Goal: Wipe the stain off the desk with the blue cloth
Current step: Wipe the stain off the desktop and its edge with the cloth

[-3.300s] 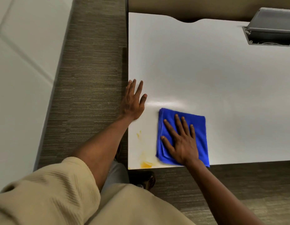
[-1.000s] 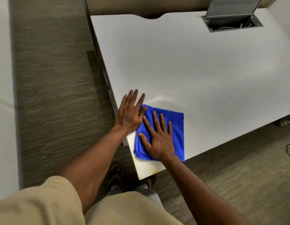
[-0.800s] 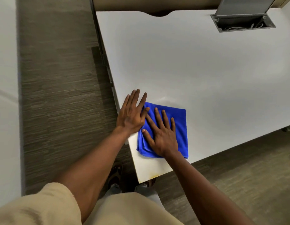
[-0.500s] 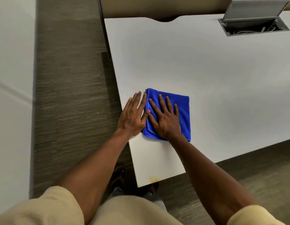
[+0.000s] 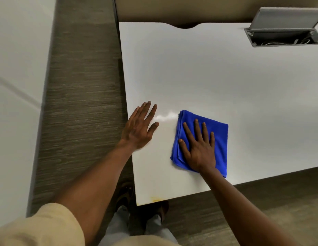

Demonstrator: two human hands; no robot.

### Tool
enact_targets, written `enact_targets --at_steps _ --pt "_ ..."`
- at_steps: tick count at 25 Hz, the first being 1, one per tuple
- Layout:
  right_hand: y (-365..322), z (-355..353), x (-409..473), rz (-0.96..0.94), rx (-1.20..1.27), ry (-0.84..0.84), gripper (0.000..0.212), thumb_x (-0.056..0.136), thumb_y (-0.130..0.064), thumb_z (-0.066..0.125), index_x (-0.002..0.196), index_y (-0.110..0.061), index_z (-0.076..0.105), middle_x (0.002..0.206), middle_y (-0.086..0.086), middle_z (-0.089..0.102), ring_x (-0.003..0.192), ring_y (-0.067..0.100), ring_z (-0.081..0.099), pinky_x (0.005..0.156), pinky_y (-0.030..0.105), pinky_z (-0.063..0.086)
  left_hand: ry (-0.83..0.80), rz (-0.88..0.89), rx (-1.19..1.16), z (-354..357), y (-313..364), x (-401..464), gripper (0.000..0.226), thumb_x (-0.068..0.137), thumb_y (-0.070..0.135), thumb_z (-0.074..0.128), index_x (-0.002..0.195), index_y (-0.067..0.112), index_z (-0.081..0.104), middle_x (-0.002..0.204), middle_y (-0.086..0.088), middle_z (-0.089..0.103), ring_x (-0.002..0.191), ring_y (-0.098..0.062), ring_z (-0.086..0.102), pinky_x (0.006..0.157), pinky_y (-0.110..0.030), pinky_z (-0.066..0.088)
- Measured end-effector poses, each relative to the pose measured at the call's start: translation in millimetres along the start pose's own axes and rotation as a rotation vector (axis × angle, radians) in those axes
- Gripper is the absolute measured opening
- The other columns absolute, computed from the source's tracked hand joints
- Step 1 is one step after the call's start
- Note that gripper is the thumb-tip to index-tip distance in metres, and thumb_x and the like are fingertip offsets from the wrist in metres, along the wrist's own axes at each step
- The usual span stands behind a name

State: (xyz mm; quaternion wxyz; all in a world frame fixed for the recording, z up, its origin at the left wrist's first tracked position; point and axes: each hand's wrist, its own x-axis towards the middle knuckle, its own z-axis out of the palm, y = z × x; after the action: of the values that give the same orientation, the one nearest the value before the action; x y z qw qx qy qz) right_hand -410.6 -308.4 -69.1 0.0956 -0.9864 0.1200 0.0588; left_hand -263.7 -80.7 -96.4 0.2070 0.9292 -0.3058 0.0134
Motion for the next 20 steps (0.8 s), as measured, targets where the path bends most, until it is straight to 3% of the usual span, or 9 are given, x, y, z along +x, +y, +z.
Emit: enact_targets --at_steps 4,7,14,20 --pt "16.0 19.0 -87.7 -0.056 -0.046 0.014 0.069 0.104 -0.072 0.018 0.166 -0.043 0.007 0.177 -0.004 -0.002 0.163 0.027 -0.003 0.127 0.061 0.009 -0.013 -0.015 0.028 0.3 -0.1 -1.6 0.066 0.107 0.057 0.019 0.165 0.026 0.009 0.172 -0.008 0.011 0.16 -0.021 0.004 0.129 -0.043 0.01" --pt "19.2 20.3 -92.6 -0.082 -0.058 -0.025 0.07 0.103 -0.072 0.019 0.166 -0.043 0.007 0.177 -0.002 -0.003 0.163 0.028 -0.003 0.127 0.061 0.007 -0.002 -0.051 0.024 0.6 1.2 -1.1 0.067 0.107 0.058 0.019 0.165 0.027 0.008 0.172 -0.008 0.008 0.16 -0.023 0.002 0.129 -0.042 0.007" --pt "-4.3 8.5 37.7 -0.199 -0.021 -0.022 0.068 0.102 -0.075 0.013 0.162 -0.051 -0.006 0.177 -0.004 -0.004 0.163 0.027 -0.007 0.128 0.06 -0.003 0.033 -0.045 0.019 5.5 -1.6 0.2 0.066 0.106 0.056 0.025 0.164 0.026 0.014 0.172 -0.008 0.011 0.159 -0.021 0.007 0.129 -0.043 0.011" --pt "-33.9 -4.2 112.3 -0.162 -0.002 -0.04 0.07 0.103 -0.071 0.012 0.164 -0.043 -0.008 0.177 0.001 -0.006 0.162 0.031 -0.01 0.128 0.062 -0.006 0.061 -0.01 0.029 2.4 1.5 -0.2 0.066 0.107 0.054 0.023 0.163 0.019 0.022 0.171 -0.012 0.018 0.159 -0.025 0.014 0.129 -0.044 0.013"
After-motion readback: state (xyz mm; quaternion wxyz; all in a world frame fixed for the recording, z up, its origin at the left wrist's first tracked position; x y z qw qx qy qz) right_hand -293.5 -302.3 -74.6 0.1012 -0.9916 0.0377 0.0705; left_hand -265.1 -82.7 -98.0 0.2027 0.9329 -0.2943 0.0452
